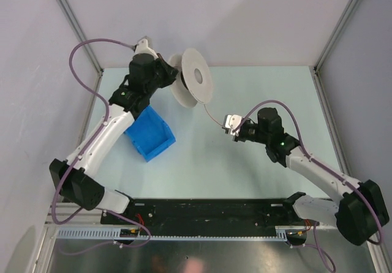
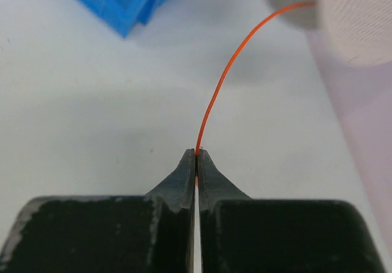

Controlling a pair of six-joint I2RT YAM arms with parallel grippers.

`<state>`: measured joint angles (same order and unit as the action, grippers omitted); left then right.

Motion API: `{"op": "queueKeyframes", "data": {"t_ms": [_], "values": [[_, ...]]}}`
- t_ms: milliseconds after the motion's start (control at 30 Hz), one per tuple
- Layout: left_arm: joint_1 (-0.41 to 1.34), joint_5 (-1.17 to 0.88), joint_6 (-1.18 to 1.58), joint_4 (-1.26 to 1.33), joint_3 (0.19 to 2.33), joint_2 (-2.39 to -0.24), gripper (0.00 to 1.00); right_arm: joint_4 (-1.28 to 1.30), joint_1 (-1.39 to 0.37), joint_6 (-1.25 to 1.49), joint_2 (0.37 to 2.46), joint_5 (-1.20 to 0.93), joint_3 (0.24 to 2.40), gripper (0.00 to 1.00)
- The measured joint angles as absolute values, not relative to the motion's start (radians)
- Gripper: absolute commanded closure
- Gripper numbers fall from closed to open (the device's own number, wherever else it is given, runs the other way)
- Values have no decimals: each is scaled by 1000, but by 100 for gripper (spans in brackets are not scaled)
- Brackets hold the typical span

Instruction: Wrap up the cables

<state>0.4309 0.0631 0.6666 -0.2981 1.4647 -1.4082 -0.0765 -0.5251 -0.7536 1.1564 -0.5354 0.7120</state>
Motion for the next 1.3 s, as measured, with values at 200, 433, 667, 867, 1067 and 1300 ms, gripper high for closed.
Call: {"op": "queueKeyframes", "data": {"t_ms": [200, 433, 667, 867, 1067, 1300], "values": [[533, 338, 581, -362, 1508, -1493, 100, -71, -609, -760, 1068, -464, 765, 100], [605, 405, 489, -392, 1511, -1563, 100, -88, -658, -797, 1066, -374, 824, 100], [637, 299, 384, -342, 1417, -1557, 100, -154, -651, -835, 1156, -307, 902, 100], [655, 144, 270, -290, 1315, -1523, 100, -193, -615, -843, 1237, -300, 956, 100], [659, -6, 123, -233, 1259, -1455, 100, -222, -561, -850, 1298, -305, 995, 100], [619, -145, -8, -185, 1234, -1385, 100, -233, -488, -844, 1311, -418, 1017, 95]]}}
